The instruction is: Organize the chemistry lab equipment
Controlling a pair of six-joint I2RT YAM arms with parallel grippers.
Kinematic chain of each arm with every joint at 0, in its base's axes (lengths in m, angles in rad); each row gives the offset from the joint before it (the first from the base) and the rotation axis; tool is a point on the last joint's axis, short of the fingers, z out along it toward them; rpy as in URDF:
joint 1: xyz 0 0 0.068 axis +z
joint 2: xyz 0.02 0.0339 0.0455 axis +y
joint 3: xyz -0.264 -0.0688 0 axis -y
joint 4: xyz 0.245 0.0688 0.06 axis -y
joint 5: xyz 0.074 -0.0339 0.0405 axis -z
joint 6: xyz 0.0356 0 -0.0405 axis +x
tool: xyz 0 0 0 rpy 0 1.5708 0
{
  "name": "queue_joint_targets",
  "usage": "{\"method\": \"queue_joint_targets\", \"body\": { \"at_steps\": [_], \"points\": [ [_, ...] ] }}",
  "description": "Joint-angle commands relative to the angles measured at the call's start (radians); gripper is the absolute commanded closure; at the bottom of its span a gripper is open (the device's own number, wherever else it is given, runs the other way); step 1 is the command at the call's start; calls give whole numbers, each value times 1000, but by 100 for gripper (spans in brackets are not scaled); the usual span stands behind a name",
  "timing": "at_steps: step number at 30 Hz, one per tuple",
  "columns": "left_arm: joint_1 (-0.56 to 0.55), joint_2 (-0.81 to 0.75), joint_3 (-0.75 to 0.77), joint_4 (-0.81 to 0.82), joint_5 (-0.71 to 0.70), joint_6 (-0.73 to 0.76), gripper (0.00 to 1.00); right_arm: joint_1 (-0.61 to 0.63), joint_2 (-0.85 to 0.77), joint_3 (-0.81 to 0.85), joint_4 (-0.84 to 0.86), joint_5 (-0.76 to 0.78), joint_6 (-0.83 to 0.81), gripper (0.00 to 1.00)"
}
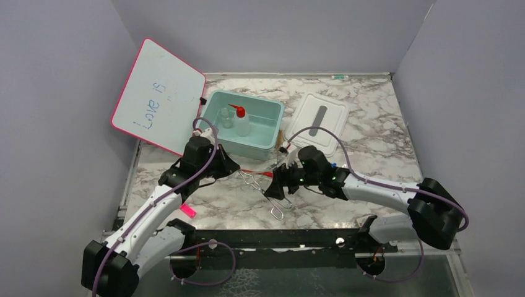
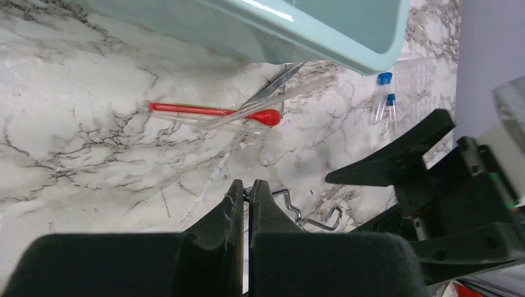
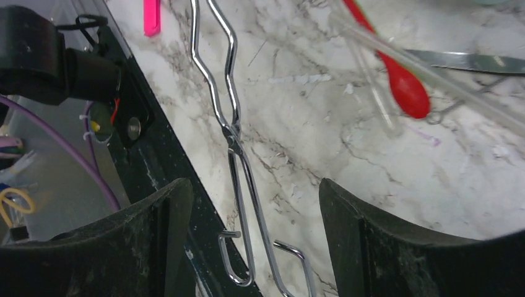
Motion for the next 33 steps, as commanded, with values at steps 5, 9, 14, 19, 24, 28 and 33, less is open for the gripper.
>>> {"method": "queue_joint_targets", "body": {
  "at_steps": [5, 9, 14, 19, 24, 28, 33],
  "points": [
    [2, 5, 100, -35, 70, 49, 100, 118, 104, 61, 73, 114, 31, 25],
    [2, 7, 118, -56, 66, 61, 100, 139, 141, 77, 98, 137, 40, 36],
    [2, 6, 130, -85, 23, 83, 100, 142, 143, 87, 132, 139, 27, 50],
    [2, 16, 141, -91, 17, 93, 100, 142, 164, 119, 125, 66, -6, 83],
    [2, 12, 172, -102, 3, 93, 100, 142, 152, 121, 127, 50, -3, 99],
    [2, 7, 215, -123, -23, 106, 78, 142, 114, 140, 97, 54, -5, 99],
    [2, 16, 327, -184, -124, 168, 40, 142, 45, 191, 15, 104, -9, 99]
  ]
}}
